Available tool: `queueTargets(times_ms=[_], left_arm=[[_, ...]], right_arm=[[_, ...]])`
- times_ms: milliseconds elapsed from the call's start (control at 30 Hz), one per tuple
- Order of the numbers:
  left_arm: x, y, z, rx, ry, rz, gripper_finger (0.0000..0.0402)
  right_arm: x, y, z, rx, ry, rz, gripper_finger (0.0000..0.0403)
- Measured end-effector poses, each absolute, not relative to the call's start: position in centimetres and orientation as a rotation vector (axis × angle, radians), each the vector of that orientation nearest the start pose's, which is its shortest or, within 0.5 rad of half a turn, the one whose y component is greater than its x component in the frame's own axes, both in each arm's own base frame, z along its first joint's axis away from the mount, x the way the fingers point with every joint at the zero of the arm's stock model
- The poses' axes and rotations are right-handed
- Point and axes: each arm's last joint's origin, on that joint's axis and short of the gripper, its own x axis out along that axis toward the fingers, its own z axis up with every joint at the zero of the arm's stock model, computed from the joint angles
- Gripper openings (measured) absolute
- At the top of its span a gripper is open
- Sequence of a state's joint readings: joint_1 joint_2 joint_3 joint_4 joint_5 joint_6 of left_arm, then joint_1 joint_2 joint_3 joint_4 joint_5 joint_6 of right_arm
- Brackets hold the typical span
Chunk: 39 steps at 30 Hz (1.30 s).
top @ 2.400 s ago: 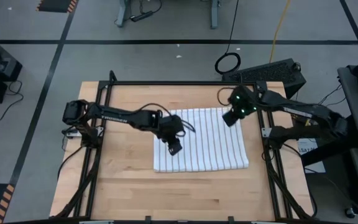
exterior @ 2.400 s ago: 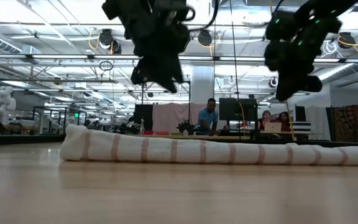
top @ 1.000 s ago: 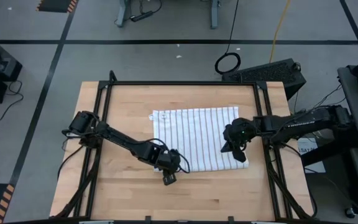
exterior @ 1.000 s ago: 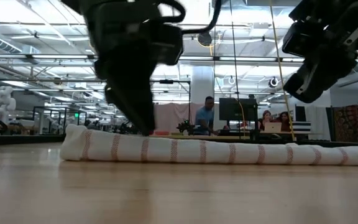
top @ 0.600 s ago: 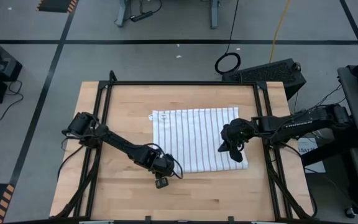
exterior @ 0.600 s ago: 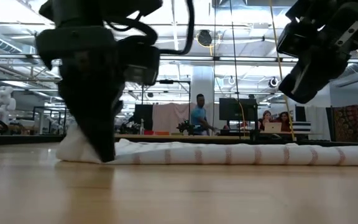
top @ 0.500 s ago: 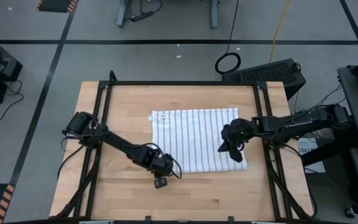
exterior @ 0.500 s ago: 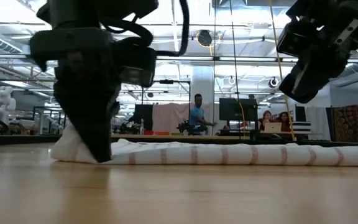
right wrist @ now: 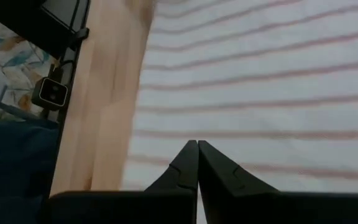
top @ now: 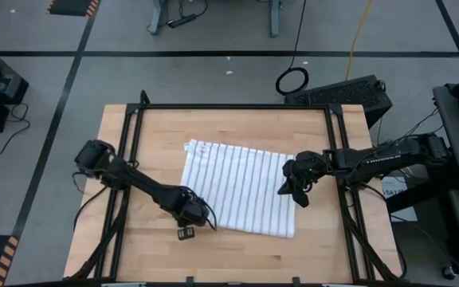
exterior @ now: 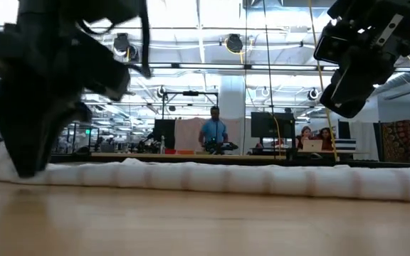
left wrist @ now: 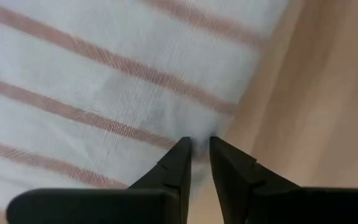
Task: Roll towel
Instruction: Roll the white towel
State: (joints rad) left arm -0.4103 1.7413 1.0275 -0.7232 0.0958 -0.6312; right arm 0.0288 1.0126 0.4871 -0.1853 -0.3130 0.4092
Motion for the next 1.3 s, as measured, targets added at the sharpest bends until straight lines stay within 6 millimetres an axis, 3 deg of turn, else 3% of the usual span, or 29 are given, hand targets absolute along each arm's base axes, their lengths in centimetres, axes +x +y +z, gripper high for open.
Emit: queueTargets(times_ms=[167,333,567,633,733,867,1067,1200,1300], left_arm=[[26.4,-11.9,18.8,-0.271,1.413,0.009,0.0069],[25.7,-11.5,20.2,-0.235,1.385,0.003,0.0109],[25.2,-9.9,21.3,-0.555,1.428,0.185,0.0148],[25.6,-9.6,21.8,-0.611,1.344,0.233,0.0149],[27.2,-9.1,22.3,-0.580,1.076,0.338,0.0150],[29.7,-7.0,21.8,-0.654,0.888,0.385,0.0150],[31.7,-4.8,19.0,-0.766,1.011,0.296,0.0150],[31.9,-5.6,18.6,-0.964,1.119,0.162,0.0150],[31.2,-7.7,18.7,-1.016,1.152,0.214,0.0149]], right_arm=[[19.6,1.4,19.9,0.534,0.752,0.147,0.0000],[19.6,1.3,19.9,0.541,0.748,0.104,0.0000],[19.5,1.3,19.8,0.648,0.775,0.085,0.0000],[19.5,1.3,19.7,0.702,0.784,0.060,0.0000],[19.5,1.1,19.7,0.751,0.785,0.001,0.0000],[19.6,0.6,19.6,0.747,0.763,-0.060,0.0000],[19.9,-0.2,19.2,0.800,0.768,-0.119,0.0000],[20.0,-0.3,18.8,0.813,0.789,-0.123,0.0000],[20.0,-0.2,18.8,0.816,0.796,-0.105,0.0000]])
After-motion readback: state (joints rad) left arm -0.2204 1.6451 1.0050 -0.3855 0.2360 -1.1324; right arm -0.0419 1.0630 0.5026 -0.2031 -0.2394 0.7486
